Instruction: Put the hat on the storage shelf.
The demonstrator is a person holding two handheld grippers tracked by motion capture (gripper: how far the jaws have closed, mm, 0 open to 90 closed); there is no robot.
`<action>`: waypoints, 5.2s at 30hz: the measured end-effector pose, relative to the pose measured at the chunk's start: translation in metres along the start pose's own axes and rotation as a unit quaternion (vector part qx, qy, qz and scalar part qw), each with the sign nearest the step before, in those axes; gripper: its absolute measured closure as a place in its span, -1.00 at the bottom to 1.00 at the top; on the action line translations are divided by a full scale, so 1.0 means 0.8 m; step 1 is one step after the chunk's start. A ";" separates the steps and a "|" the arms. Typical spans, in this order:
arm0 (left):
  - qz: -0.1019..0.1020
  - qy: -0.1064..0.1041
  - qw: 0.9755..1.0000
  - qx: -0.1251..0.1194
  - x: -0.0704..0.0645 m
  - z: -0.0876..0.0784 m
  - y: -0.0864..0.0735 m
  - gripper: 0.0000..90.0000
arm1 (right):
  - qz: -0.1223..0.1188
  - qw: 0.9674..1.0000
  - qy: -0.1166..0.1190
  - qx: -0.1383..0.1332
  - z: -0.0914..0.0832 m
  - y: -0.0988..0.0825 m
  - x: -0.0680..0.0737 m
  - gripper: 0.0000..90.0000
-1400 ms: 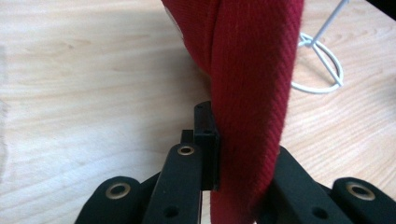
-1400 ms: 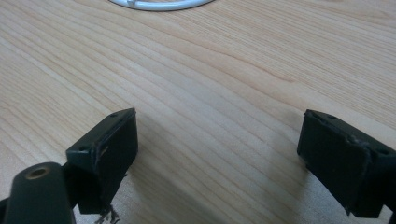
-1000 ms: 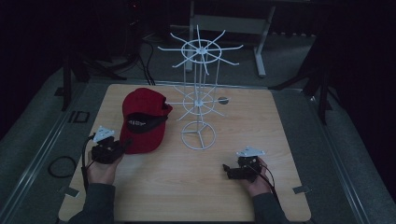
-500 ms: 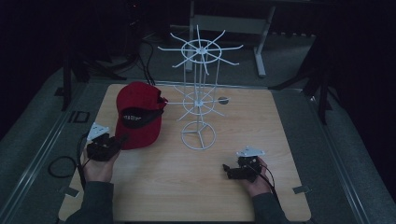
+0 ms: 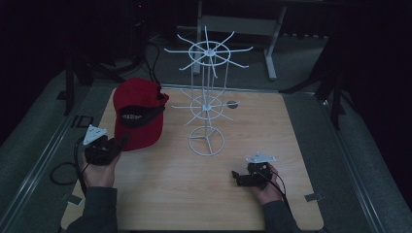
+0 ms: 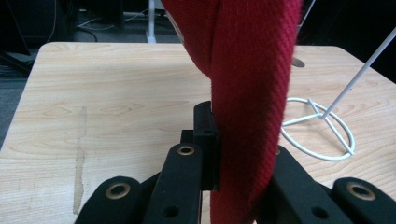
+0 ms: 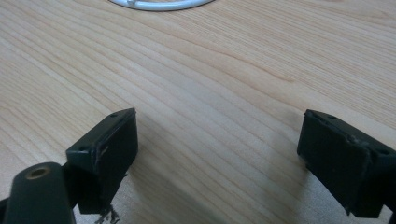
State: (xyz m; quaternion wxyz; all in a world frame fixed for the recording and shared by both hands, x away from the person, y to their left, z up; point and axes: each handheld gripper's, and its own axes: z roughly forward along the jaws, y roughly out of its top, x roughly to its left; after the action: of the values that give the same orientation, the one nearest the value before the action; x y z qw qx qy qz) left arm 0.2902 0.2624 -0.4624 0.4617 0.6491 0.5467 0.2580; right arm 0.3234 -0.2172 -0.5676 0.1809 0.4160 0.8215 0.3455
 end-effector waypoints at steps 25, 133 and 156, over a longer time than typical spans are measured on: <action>-0.007 0.005 0.999 -0.037 -0.002 -0.011 0.028 0.90 | 0.001 1.000 0.000 0.000 0.000 0.000 0.000 -0.73; -0.029 -0.012 0.990 -0.138 -0.016 -0.055 0.107 0.90 | -0.003 1.000 0.002 -0.001 0.001 0.001 -0.001 -0.73; -0.031 -0.023 0.985 -0.168 -0.025 -0.061 0.121 0.90 | -0.002 1.000 0.002 0.000 0.001 0.001 0.000 -0.73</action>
State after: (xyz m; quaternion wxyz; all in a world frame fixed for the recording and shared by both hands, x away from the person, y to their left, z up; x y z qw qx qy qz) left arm 0.2895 0.2611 -0.3526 0.5842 0.5509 0.5048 0.3168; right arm 0.3245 -0.2168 -0.5675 0.1802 0.4133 0.8228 0.3459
